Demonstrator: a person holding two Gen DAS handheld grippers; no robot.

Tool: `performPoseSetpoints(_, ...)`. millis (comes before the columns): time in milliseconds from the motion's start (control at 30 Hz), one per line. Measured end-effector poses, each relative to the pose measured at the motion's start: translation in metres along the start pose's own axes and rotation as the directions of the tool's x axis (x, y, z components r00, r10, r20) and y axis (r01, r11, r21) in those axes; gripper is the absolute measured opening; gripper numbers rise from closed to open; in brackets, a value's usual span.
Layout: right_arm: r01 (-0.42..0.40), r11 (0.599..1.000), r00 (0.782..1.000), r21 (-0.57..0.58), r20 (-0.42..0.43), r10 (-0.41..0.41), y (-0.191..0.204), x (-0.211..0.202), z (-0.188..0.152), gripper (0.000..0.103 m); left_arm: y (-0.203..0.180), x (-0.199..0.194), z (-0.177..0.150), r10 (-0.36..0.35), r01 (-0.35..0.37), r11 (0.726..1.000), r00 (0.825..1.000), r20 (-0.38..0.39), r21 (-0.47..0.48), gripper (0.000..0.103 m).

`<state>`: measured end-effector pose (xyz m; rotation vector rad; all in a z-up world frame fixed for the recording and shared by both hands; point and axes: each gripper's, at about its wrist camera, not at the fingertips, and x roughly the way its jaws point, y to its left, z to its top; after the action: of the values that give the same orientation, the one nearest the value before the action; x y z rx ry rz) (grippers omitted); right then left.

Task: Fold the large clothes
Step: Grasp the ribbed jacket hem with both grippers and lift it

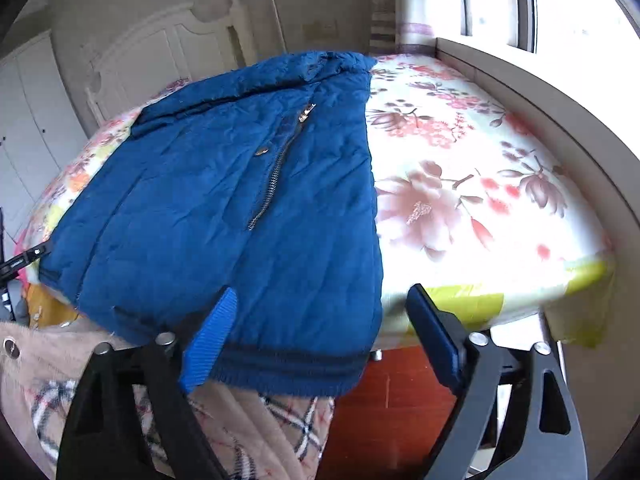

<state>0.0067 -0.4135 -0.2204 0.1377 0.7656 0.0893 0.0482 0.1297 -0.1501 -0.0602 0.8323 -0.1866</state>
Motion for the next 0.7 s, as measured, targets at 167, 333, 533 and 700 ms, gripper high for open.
performPoseSetpoints(167,0.009,0.999,1.000,-0.041,0.008,-0.009,0.015,0.002,-0.005,0.079,-0.030,0.003,-0.003,-0.060,0.061,0.996,0.998,-0.006,0.068,0.098)
performPoseSetpoints(333,0.001,0.999,1.000,-0.043,0.024,0.000,0.016,0.009,-0.003,0.078,-0.030,0.014,0.003,-0.032,0.032,0.998,0.999,-0.010,0.059,0.098)
performPoseSetpoints(533,-0.024,0.997,0.999,-0.068,0.020,0.026,0.023,0.011,0.004,0.060,-0.022,0.006,0.004,-0.059,0.060,0.997,0.998,-0.021,0.045,0.071)
performPoseSetpoints(700,0.019,0.999,0.997,-0.051,0.082,-0.014,0.027,0.023,0.007,0.066,-0.018,0.006,0.004,-0.031,0.032,0.999,0.999,-0.019,0.041,0.081)
